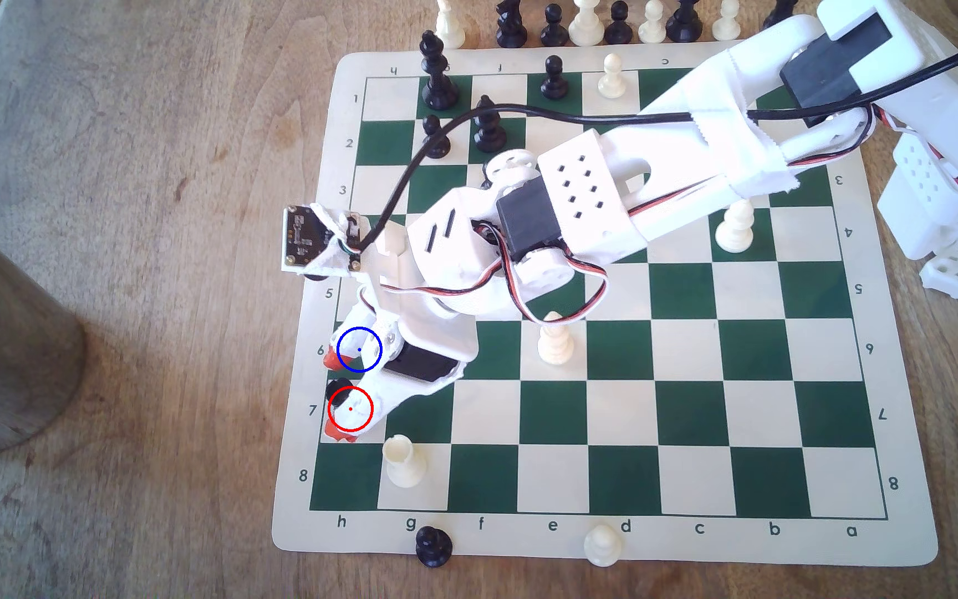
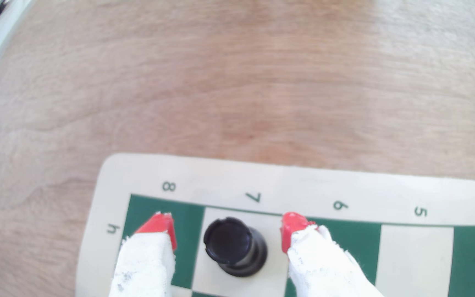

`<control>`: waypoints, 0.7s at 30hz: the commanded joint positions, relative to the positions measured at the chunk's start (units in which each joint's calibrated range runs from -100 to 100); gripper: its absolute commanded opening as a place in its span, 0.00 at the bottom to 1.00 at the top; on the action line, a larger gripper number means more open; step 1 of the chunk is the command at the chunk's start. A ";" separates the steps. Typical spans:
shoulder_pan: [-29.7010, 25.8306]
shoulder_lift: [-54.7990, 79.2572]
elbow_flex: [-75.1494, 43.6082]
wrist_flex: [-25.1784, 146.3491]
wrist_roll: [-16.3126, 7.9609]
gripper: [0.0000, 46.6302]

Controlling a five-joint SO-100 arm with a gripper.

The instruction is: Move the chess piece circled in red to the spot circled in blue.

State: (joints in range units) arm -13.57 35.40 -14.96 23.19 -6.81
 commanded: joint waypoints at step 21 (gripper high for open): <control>-0.86 -6.71 -7.98 0.73 -1.37 0.03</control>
State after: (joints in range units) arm -14.09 35.40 -14.96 23.19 -7.55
